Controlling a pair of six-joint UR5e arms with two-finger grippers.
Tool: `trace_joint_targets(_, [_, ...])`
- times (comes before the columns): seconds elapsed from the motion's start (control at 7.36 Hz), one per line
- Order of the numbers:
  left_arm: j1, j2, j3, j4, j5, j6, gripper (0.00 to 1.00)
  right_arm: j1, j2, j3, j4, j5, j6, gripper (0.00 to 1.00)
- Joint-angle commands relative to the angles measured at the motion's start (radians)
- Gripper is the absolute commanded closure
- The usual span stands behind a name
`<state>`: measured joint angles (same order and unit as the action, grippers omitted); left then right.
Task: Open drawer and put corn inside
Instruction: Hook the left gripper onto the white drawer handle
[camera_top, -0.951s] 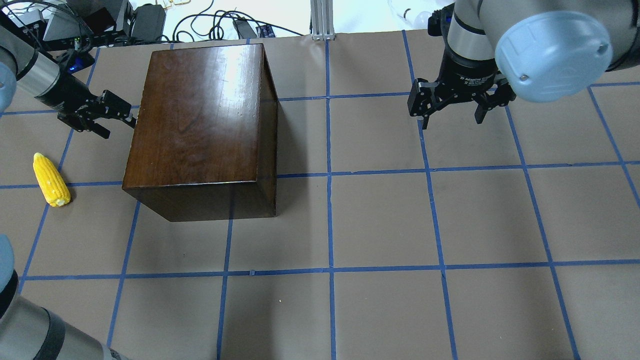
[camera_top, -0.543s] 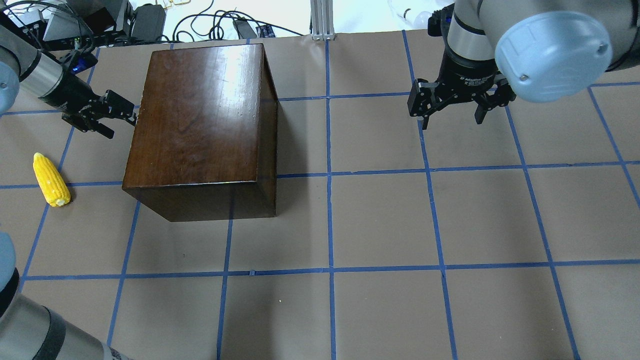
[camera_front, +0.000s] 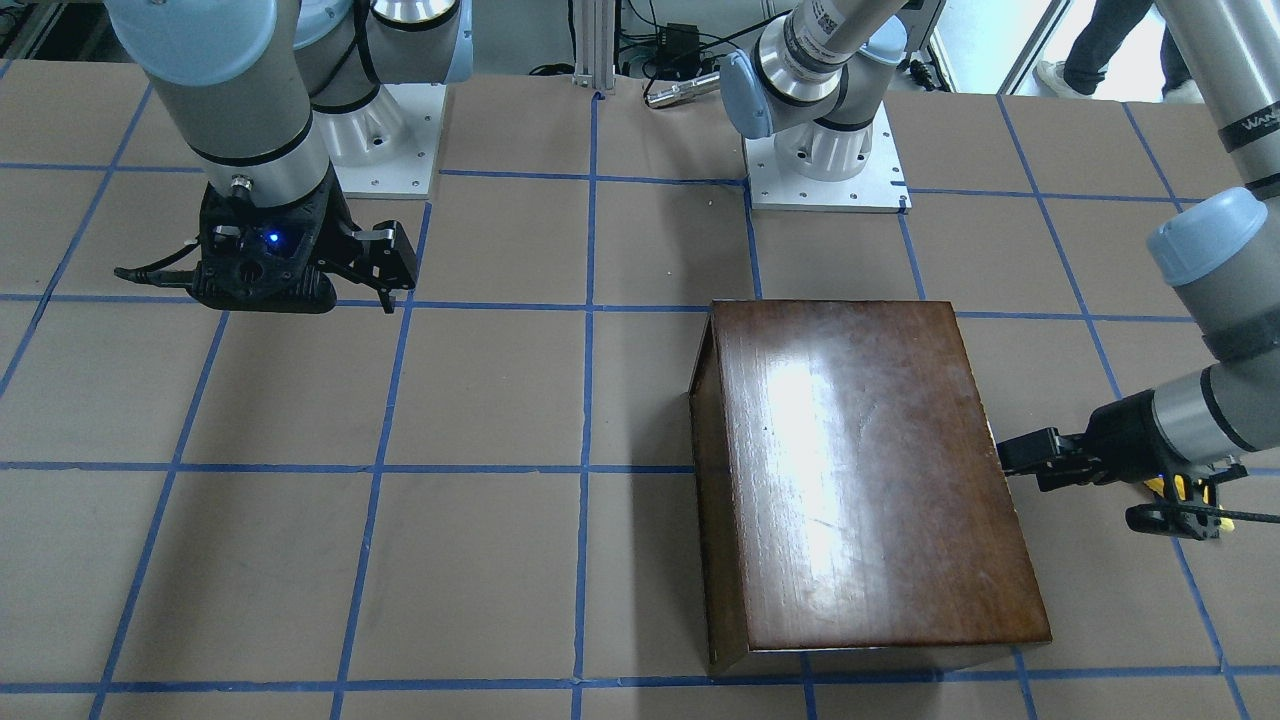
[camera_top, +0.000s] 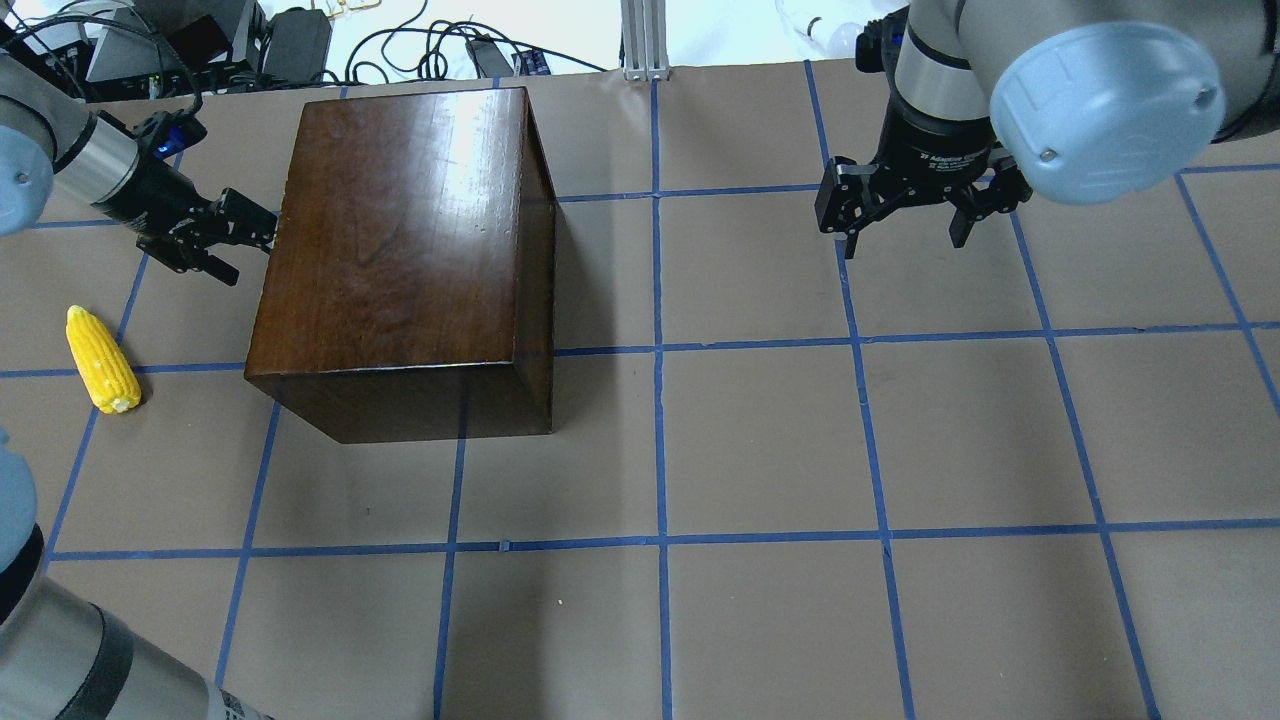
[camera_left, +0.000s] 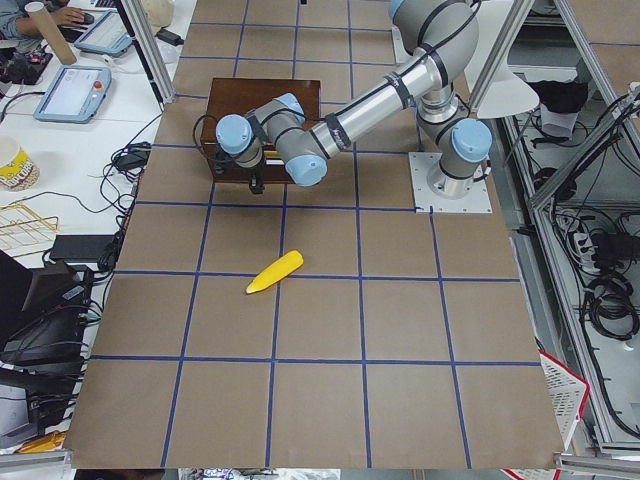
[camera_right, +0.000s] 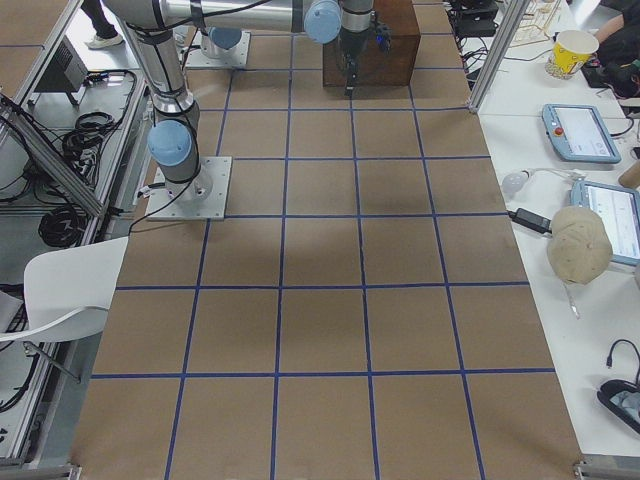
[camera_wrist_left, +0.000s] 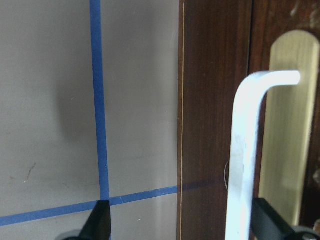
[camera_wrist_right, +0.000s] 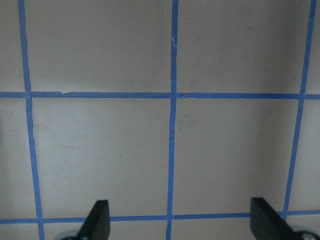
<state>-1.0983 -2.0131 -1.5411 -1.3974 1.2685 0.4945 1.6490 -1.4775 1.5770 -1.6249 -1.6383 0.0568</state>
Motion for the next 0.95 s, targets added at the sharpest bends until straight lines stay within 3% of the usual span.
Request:
trace_joint_targets(0.0, [0.0,-0.004,-0.022,0.012,0.0,-0.001,0.0,0.0,-0.001,0.0,0.0,0.0,0.0,0.0])
trace_joint_targets(0.82, [0.011,0.001,-0.019,0.012,0.005,0.009,0.0,0.0,-0.001,0.0,0.0,0.002,0.0,0.0])
